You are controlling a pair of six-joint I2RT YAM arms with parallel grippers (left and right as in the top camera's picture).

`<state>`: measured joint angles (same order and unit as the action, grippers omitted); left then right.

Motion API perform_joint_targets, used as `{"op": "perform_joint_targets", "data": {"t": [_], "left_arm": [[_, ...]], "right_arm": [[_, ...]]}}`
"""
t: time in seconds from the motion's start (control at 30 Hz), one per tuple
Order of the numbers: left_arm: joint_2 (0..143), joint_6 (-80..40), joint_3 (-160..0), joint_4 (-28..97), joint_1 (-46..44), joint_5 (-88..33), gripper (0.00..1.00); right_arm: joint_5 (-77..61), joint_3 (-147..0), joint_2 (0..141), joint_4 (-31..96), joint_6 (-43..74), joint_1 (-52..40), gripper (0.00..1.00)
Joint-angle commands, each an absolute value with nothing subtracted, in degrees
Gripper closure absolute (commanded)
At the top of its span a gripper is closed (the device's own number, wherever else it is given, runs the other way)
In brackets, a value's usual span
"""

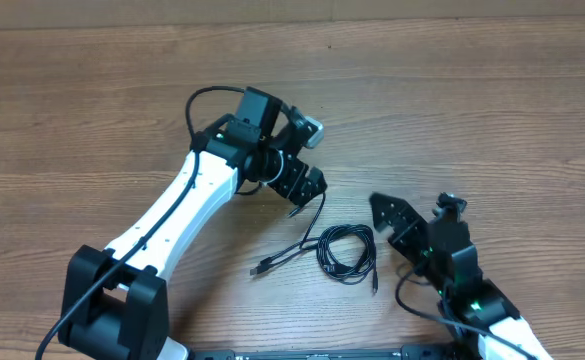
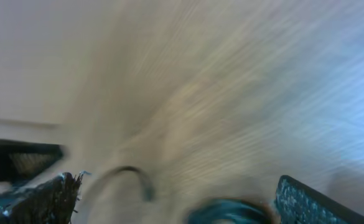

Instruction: Untangle cables

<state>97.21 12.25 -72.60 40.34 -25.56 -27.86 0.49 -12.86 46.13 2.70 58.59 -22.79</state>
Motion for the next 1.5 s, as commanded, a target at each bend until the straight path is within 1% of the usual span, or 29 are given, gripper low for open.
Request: {"op": "perform_joint_targets", "data": {"t": [0.0, 0.13, 0.23, 0.3, 0.4, 0.57, 0.7, 0.8, 0.9, 0.97, 1.0, 1.03, 1.17, 1.2, 1.23, 1.27, 1.3, 1.37, 1.4, 1.47], "left_arm": [[97.4, 26.1, -73.7, 39.9, -27.4, -29.3, 0.15], [97.4, 30.3, -73.7, 36.9, -30.3, -25.5, 0.23], [97.4, 33.8, -73.7, 33.5, -33.4, -23.0, 0.24], [97.6, 38.2, -73.7, 31.7, -35.8, -22.9, 0.26], [98.6, 43.7, -73.7, 30.9, -38.3, -22.3, 0.27], [103.2, 45.0, -73.7, 32.0, -39.9, -20.4, 0.30], [108.2, 44.8, -73.7, 34.0, -40.0, -21.1, 0.37], [110.8, 44.8, -73.7, 35.4, -40.2, -24.4, 0.36], [112.5, 44.6, -73.6, 36.3, -40.2, -27.2, 0.32], [113.3, 43.9, -73.6, 36.2, -40.2, -27.6, 0.32], [113.5, 43.4, -73.6, 36.2, -40.2, -27.7, 0.33], [113.8, 43.3, -73.6, 36.1, -40.2, -27.7, 0.37], [115.3, 43.2, -73.6, 36.1, -40.2, -27.7, 0.44], [115.8, 43.2, -73.6, 36.1, -40.2, -27.7, 0.48], [116.0, 43.2, -73.6, 36.1, -40.2, -27.7, 0.54], [116.6, 43.2, -73.6, 36.1, -40.2, -27.7, 0.63], [116.8, 43.2, -73.6, 36.1, -40.2, -27.7, 0.77], [117.2, 43.2, -73.6, 36.1, -40.1, -27.4, 0.93], [117.2, 42.9, -73.6, 35.9, -40.1, -26.5, 0.96], [117.2, 40.5, -73.7, 34.8, -40.0, -23.2, 0.96]], "right_arm": [[7.9, -18.2, 38.1, 14.5, 55.4, -20.9, 0.01], [10.2, -25.1, 31.8, 29.3, 55.4, -17.9, 0.00], [11.2, -30.7, 29.4, 37.8, 55.4, -15.5, 0.00], [11.1, -34.3, 28.6, 42.3, 55.4, -14.1, 0.00], [10.9, -38.3, 28.6, 46.5, 55.4, -13.6, 0.00], [10.9, -41.4, 28.6, 50.0, 55.4, -13.6, 0.00], [10.9, -41.4, 28.6, 50.0, 55.4, -13.6, 0.00], [11.0, -41.4, 28.6, 50.0, 55.4, -13.6, 0.00], [10.9, -41.4, 28.6, 50.1, 55.4, -13.6, 0.00], [10.9, -41.3, 28.6, 50.1, 55.4, -13.6, 0.00], [10.9, -41.3, 28.6, 50.1, 55.4, -13.6, 0.00], [10.9, -41.3, 28.6, 50.1, 55.4, -13.6, 0.00], [10.9, -41.3, 28.6, 50.1, 55.4, -13.6, 0.00], [10.9, -41.3, 28.6, 50.1, 55.4, -13.6, 0.00], [10.9, -41.3, 28.6, 50.1, 55.4, -13.6, 0.00], [10.9, -41.3, 28.6, 50.1, 55.4, -13.6, 0.00], [10.9, -41.3, 28.6, 50.1, 55.4, -13.6, 0.00], [10.9, -41.3, 28.6, 50.1, 55.4, -13.6, 0.00], [10.8, -41.3, 28.6, 50.1, 55.4, -13.7, 0.00], [10.6, -41.3, 28.7, 50.1, 55.4, -13.8, 0.00]]}}
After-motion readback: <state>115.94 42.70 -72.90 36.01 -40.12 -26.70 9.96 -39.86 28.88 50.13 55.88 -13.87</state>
